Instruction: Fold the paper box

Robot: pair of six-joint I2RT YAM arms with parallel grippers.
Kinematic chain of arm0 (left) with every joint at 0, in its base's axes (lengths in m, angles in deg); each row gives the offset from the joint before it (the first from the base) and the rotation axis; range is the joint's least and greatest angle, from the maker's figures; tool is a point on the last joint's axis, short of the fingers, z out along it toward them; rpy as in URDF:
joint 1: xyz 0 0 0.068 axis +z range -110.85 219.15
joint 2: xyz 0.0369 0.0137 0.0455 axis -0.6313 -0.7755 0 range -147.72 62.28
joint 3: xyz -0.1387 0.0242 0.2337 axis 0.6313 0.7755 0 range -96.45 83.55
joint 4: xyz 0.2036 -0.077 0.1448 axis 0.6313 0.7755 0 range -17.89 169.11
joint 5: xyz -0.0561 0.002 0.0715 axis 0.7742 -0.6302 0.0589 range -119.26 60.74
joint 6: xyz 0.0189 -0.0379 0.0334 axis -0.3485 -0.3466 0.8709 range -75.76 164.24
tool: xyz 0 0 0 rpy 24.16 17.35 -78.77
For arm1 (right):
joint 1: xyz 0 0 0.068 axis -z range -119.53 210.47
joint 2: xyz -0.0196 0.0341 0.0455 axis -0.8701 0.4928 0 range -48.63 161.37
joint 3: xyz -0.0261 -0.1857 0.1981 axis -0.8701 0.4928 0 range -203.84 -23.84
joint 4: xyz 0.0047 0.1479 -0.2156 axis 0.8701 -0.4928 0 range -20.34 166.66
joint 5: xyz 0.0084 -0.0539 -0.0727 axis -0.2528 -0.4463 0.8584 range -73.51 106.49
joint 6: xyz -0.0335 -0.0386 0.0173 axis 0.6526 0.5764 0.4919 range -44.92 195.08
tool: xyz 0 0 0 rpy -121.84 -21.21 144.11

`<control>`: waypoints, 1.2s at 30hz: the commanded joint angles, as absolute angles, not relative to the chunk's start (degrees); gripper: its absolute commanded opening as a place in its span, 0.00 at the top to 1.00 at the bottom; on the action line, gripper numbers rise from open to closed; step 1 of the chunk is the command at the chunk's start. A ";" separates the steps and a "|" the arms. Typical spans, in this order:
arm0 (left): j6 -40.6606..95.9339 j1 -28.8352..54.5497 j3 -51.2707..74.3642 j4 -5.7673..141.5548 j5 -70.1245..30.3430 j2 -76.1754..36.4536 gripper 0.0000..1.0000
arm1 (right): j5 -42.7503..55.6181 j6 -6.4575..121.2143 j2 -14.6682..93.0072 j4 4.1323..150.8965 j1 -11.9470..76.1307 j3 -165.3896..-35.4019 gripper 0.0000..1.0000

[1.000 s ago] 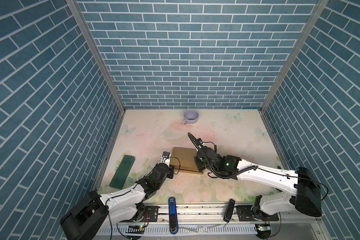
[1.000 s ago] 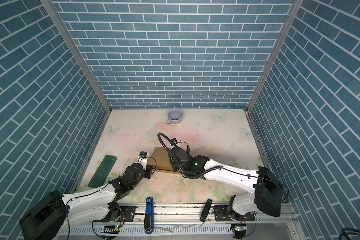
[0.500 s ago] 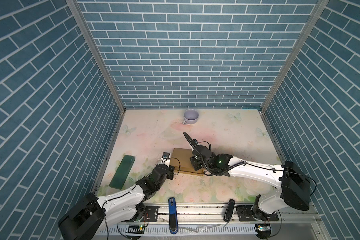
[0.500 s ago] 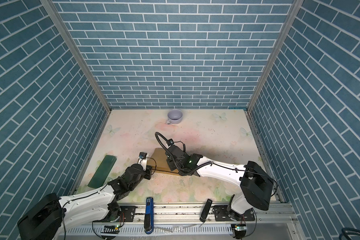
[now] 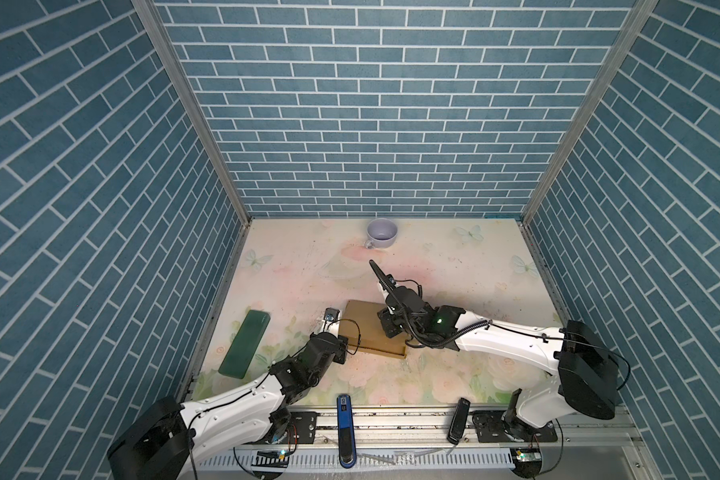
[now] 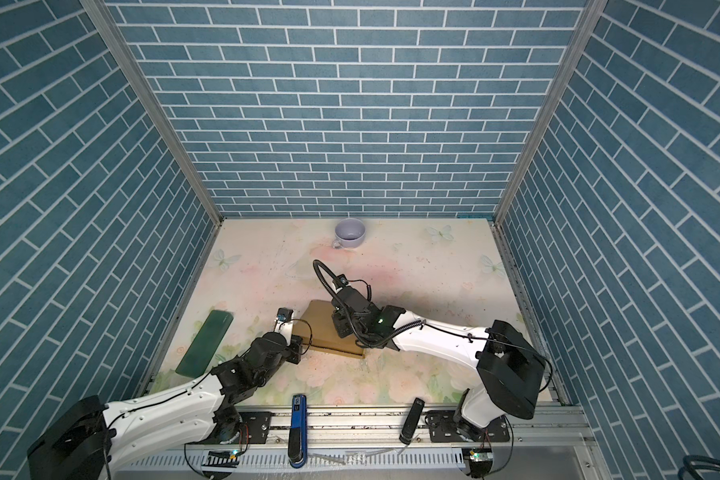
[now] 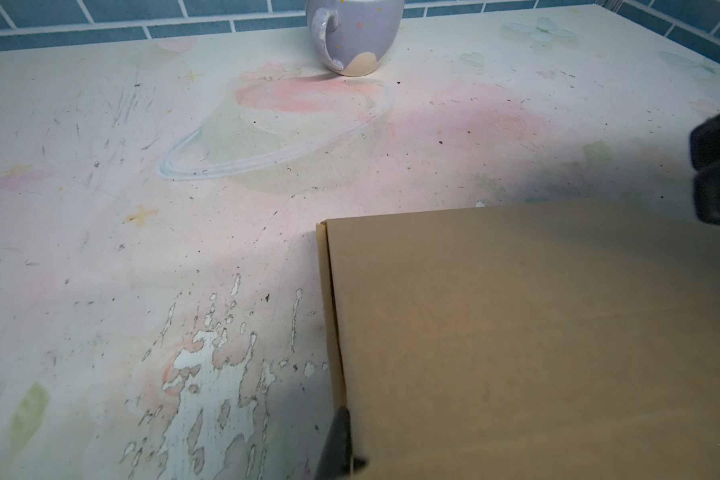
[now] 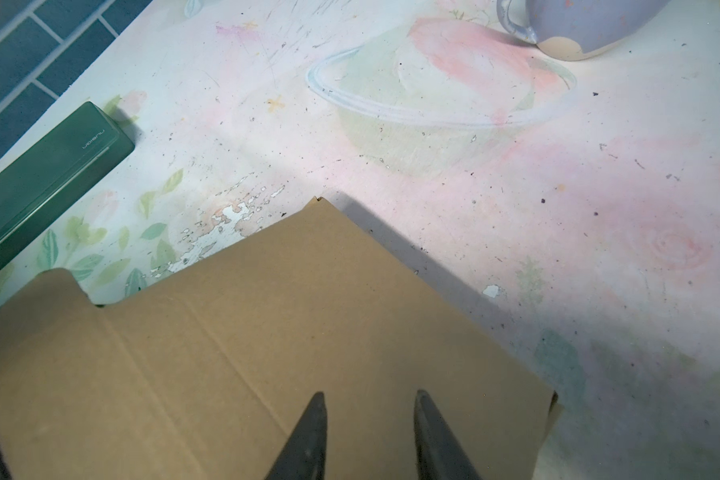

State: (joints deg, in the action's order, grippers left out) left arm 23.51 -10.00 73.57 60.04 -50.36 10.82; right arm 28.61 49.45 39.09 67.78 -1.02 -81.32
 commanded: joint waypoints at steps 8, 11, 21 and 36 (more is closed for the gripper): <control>21.20 -11.19 71.95 67.56 -52.07 13.36 0.84 | 27.51 48.28 40.52 69.61 -0.62 -79.25 0.64; 20.48 -11.89 71.33 69.21 -52.80 13.80 0.83 | 27.31 48.16 40.74 69.90 -0.61 -79.08 0.65; 15.48 -13.76 70.55 81.59 -56.55 23.60 0.78 | 26.86 48.18 40.48 70.16 -0.59 -78.64 0.65; -4.76 -13.93 63.98 110.02 -62.08 30.93 0.64 | 24.65 47.00 42.59 71.43 -0.59 -78.08 0.67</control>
